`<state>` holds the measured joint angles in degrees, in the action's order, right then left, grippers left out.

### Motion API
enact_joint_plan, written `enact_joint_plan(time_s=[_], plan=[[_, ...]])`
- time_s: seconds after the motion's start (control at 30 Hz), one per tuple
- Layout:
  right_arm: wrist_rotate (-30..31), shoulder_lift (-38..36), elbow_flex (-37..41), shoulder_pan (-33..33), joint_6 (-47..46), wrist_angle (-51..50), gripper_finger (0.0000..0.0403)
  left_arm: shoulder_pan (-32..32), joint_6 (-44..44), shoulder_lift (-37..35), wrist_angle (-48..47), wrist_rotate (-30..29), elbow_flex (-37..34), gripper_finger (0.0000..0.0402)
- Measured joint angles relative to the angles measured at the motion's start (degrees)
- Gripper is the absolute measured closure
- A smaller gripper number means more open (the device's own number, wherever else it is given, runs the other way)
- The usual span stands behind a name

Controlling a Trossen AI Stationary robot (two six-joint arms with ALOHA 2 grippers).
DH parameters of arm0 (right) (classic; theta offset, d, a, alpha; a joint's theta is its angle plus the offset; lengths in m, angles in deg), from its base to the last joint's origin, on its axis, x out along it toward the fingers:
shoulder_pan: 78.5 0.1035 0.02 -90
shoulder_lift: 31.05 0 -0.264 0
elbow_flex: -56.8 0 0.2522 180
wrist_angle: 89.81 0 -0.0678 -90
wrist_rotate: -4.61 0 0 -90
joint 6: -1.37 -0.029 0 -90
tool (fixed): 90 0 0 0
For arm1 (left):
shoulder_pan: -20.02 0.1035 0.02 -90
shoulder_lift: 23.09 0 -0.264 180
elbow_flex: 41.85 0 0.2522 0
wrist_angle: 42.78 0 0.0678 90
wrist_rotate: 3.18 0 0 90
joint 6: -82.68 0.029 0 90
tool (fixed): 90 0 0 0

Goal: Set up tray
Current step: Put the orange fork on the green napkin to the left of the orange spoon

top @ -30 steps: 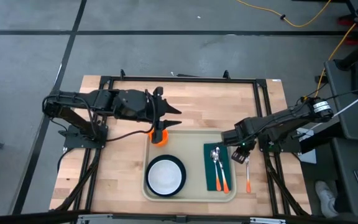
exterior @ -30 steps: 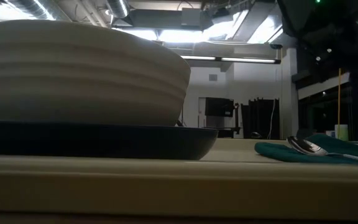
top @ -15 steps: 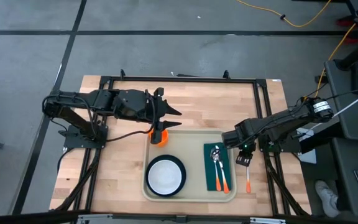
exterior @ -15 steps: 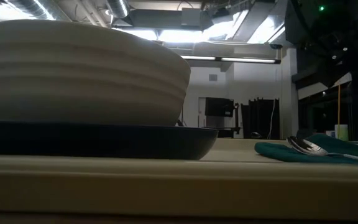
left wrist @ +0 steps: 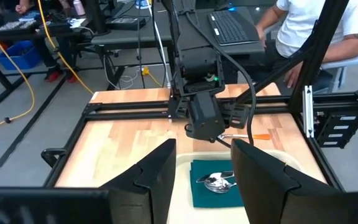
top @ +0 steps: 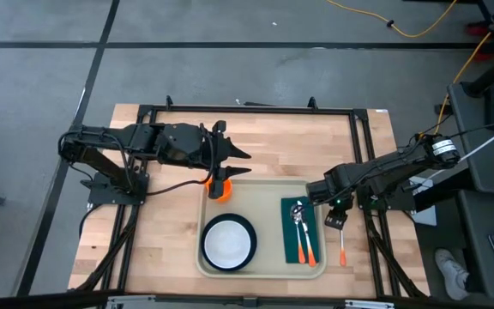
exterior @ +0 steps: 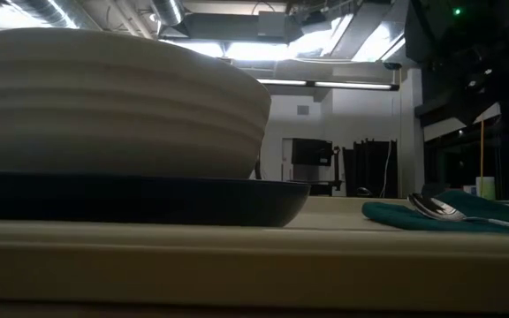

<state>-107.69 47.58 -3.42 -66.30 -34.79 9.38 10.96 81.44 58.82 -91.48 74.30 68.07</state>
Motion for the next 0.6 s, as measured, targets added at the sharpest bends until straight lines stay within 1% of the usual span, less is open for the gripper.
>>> enact_joint_plan(time_s=[0.1, 0.2, 0.3, 0.43, 0.53, 0.6], plan=[[2.2, 0.0, 0.0, 0.0, -7.8, 0.0, 0.0179, 0.1, -0.1, 0.0, 0.0, -0.9, 0.0, 0.0254], [1.9, 0.0, 0.0, 0.0, -16.1, 1.2, 0.0161, 0.2, -0.6, 0.0, 0.0, -2.0, 0.0, 0.0253], [2.2, 0.0, 0.0, 1.0, -24.8, 5.0, 0.0159, 0.2, -0.6, 0.0, 0.0, -2.0, 0.0, 0.0252], [6.2, 0.0, 0.0, 4.4, -36.3, 9.7, 0.0165, 0.2, -1.0, 0.0, -0.2, -2.0, 0.0, 0.0255], [7.8, 0.0, 0.0, 7.3, -42.2, 10.1, 0.0169, 0.2, -1.0, 0.0, -0.9, -2.0, 0.0, 0.0256], [7.8, 0.0, 0.0, 9.1, -45.6, 8.8, 0.0172, 0.2, -1.0, 0.0, -1.4, -2.0, 0.0, 0.0256]])
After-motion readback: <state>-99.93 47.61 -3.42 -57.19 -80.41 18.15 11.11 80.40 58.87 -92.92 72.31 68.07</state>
